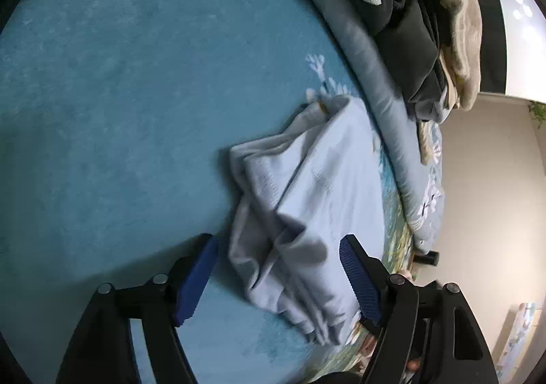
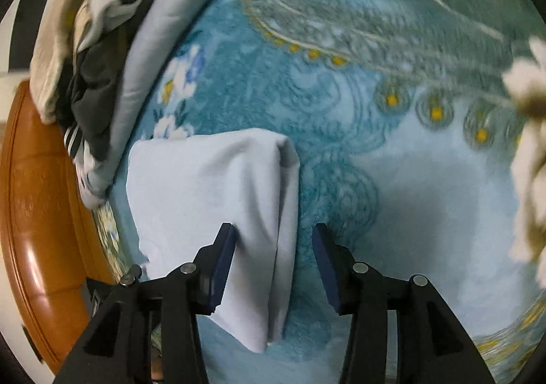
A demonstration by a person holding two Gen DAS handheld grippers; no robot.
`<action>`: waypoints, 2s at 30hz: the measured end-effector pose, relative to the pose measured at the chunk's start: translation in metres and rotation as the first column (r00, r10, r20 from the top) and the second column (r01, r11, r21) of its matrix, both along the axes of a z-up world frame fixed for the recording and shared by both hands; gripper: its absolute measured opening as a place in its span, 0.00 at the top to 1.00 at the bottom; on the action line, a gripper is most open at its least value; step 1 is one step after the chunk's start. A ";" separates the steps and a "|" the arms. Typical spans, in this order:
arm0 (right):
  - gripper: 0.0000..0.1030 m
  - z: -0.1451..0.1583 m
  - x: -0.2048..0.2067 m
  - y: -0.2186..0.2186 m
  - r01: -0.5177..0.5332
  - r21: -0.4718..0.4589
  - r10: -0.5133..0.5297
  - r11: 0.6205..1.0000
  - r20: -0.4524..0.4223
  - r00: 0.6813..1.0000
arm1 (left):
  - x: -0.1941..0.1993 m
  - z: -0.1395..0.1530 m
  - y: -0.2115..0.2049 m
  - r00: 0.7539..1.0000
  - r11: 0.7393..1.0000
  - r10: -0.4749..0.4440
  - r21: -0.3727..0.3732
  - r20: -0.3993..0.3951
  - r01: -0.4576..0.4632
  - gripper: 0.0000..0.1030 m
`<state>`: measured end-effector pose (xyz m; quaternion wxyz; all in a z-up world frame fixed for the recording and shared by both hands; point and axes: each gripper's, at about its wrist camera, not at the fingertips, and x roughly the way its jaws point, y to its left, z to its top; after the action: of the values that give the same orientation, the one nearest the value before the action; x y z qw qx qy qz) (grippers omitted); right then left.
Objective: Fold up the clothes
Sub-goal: 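Grasp the folded T-shirt edge with the left gripper and lift it, then carry the folded T-shirt with the left gripper onto the pink fleece garment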
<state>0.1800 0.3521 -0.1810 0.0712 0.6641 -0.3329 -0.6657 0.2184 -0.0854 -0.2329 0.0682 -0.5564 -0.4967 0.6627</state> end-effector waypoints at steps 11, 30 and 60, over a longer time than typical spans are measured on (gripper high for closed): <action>0.94 0.022 -0.010 -0.014 -0.052 0.038 0.054 0.998 -0.063 0.997 | 0.012 -0.001 0.029 0.998 0.998 0.060 0.026 0.015 -0.060 0.91; 0.57 0.030 -0.021 0.019 -0.117 0.045 0.123 0.992 -0.152 0.981 | -0.021 0.013 0.021 0.992 0.991 -0.095 -0.100 -0.081 0.086 0.27; 0.94 0.145 0.030 0.059 -0.009 0.039 0.022 0.999 -0.356 0.934 | -0.035 0.164 0.163 0.816 0.852 -0.476 -0.403 -0.328 0.335 0.85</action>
<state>0.2100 0.4114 -0.0356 0.1232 0.5363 -0.2968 -0.7805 0.1835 0.0777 -0.0693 0.2207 -0.4997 -0.2216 0.8078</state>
